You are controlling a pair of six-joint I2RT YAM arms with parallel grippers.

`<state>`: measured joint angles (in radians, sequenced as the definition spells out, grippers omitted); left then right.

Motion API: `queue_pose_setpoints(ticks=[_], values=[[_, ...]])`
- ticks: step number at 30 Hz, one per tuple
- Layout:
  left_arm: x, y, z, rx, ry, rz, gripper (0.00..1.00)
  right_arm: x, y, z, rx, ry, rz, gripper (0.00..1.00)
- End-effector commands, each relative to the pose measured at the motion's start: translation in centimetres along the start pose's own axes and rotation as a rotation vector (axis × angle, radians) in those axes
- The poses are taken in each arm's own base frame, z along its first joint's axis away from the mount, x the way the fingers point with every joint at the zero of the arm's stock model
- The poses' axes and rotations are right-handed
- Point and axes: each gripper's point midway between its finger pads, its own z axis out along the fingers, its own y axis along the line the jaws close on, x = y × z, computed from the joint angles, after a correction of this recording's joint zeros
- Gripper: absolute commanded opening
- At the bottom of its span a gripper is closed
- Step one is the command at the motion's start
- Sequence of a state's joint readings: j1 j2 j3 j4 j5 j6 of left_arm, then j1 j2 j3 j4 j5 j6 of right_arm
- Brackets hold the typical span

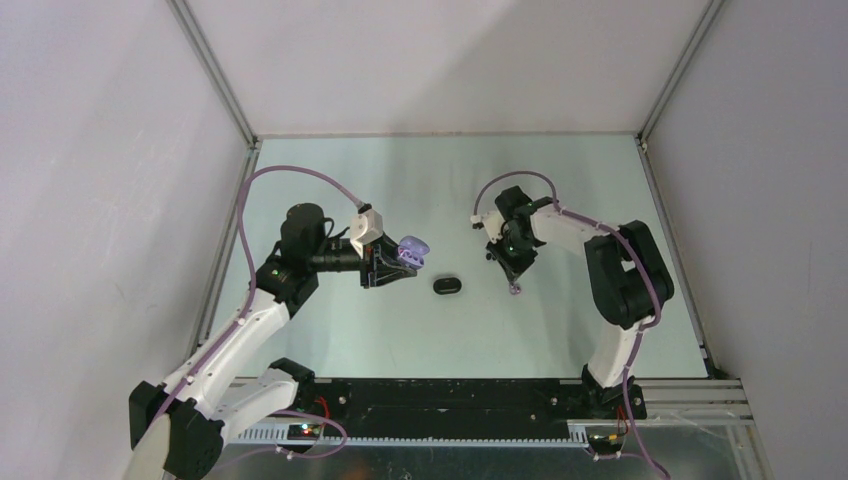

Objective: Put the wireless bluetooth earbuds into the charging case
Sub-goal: Move the right earbud to the center of the board, then insert the right earbud at the center of the board.

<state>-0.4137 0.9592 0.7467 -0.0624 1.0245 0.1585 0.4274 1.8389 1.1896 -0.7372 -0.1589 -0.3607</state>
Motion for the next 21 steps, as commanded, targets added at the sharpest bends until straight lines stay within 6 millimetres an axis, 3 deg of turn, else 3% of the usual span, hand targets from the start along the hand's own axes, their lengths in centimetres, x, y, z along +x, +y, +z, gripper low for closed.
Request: queue_pose_setpoints(ticks=[1,7,11,14,21], values=[[-1.4,-0.3,-0.3,0.007,-0.031,0.05,0.09,-2.1,-0.7,-1.1,0.045,-0.064,-0.028,0.16],[-1.5,-0.4,-0.4,0.005,-0.033,0.056,0.09,-2.7,-1.0,-5.9,0.15,-0.143,-0.138,0.24],[-1.5,-0.3,-0.4,0.001,-0.034,0.061,0.09,-1.8,0.0,-7.4,0.178,-0.166,-0.24,0.3],[-1.5,-0.4,-0.4,0.002,-0.034,0.06,0.09,-1.1,0.9,-7.4,0.193,-0.157,-0.297,0.31],[-1.5,-0.4,-0.4,0.003,-0.034,0.061,0.09,1.6,1.7,-4.3,0.299,-0.089,-0.402,0.32]])
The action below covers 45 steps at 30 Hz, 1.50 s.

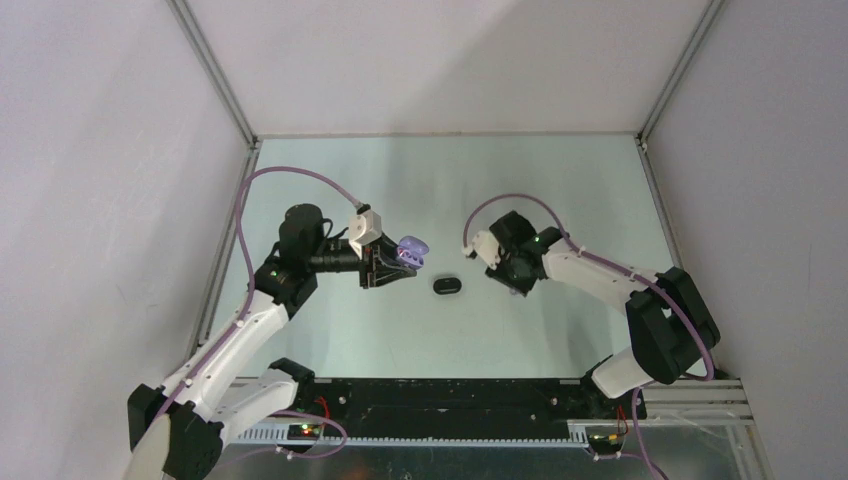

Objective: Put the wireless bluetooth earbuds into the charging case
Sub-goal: Insert the right earbud at the center of the board.

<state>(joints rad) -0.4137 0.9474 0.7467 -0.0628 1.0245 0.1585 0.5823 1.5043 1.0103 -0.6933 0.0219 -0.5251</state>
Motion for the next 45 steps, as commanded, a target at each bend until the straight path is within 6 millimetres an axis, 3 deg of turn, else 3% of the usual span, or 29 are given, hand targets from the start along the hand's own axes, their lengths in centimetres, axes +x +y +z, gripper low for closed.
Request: queue_pose_setpoints(ticks=[1,5,14,23,29,45], values=[[-1.2,-0.2,-0.3,0.0,-0.028,0.052,0.09,1.3,0.3,1.2,0.095,0.041,-0.098,0.33],[-1.1,-0.1,-0.3,-0.001,-0.026,0.049,0.09,2.0,0.9,1.9,0.143,0.045,-0.157,0.35],[-1.1,-0.1,-0.3,0.0,-0.024,0.048,0.09,1.6,1.6,1.8,0.268,0.001,-0.292,0.39],[-1.2,-0.1,-0.3,-0.001,-0.023,0.048,0.09,0.9,3.7,2.8,0.256,0.003,-0.348,0.38],[-1.1,-0.2,-0.3,-0.001,-0.023,0.048,0.09,2.1,4.2,3.9,0.234,0.066,-0.353,0.37],[-1.2,-0.2,-0.3,0.004,-0.024,0.05,0.09,3.4,3.0,4.9,0.287,0.138,-0.33,0.38]])
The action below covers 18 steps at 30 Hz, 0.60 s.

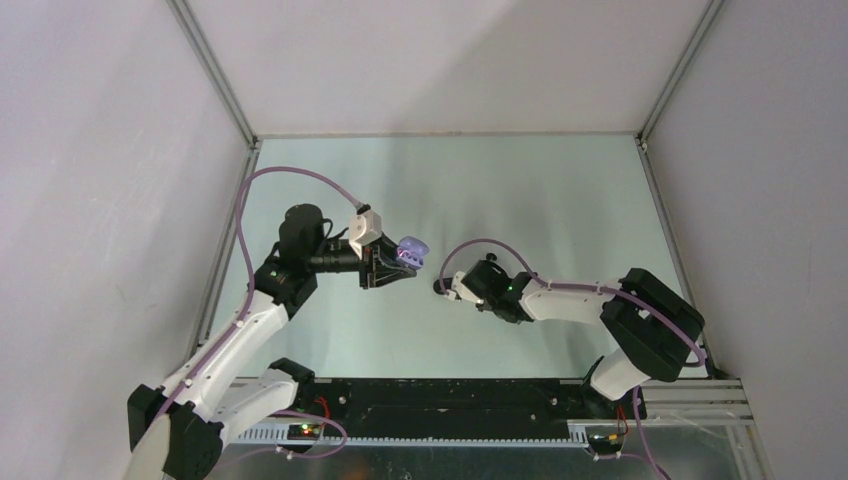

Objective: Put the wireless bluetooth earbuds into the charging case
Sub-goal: Insert the right earbud at the center of the board.

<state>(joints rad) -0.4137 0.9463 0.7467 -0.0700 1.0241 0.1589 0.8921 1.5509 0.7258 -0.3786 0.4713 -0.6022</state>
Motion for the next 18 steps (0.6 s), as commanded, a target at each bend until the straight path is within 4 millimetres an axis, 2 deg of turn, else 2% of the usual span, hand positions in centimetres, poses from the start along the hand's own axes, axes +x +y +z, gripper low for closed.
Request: queue_pose_setpoints(ticks=[1,8,18], values=[[-1.3,-0.2,-0.3,0.004,-0.027,0.054,0.09,0.5,0.8,0.8,-0.031,0.017,0.029,0.38],[-1.2,0.0,-0.1,0.005,-0.024,0.045,0.09,0.6,-0.3,1.6,-0.026,0.003,0.034,0.37],[-1.3,0.2,0.0,0.005,-0.021,0.037,0.09,0.1,-0.6,1.8,-0.038,-0.032,0.01,0.32]])
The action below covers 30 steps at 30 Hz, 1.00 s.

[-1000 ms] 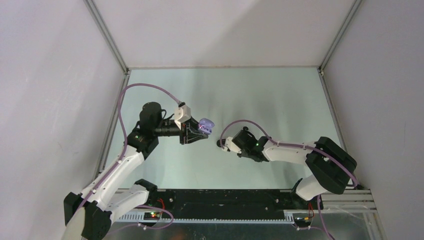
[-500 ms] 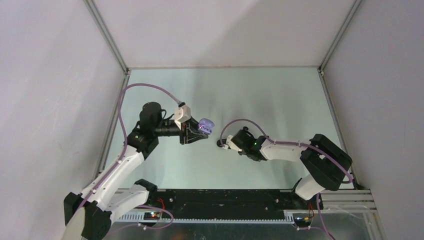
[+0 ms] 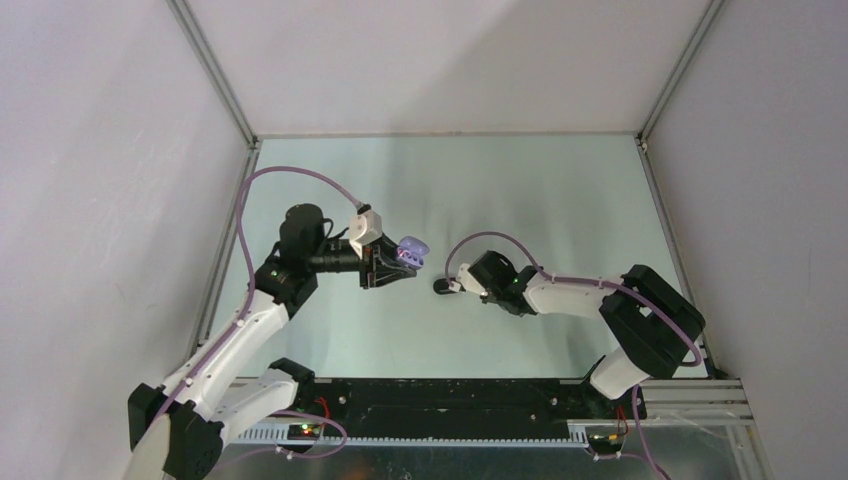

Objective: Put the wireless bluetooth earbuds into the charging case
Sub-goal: Insert the right earbud at the center of the board.

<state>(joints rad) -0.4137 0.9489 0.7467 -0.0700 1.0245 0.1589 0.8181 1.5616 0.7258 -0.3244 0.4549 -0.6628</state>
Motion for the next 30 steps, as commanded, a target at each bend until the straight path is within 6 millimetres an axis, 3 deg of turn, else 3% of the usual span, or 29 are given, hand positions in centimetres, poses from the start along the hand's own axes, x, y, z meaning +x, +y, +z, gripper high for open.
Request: queue_pose_setpoints(ticks=[1,14,23,30], values=[[-1.3,0.1,-0.1,0.006,-0.022,0.039,0.09,-0.5,0.9,0.8,-0.049,-0.032,-0.011,0.31],[-1.3,0.1,-0.1,0.004,-0.023,0.041,0.1,-2.8,-3.1,1.5,0.113,-0.123,-0.065,0.11],[-1.2,0.1,0.0,0.008,-0.023,0.036,0.1,-3.7,-4.6,0.2,0.145,-0.178,-0.053,0.04],[-1.3,0.1,0.0,0.009,-0.024,0.035,0.1,-4.8,-5.9,-1.5,0.053,-0.247,0.084,0.03]])
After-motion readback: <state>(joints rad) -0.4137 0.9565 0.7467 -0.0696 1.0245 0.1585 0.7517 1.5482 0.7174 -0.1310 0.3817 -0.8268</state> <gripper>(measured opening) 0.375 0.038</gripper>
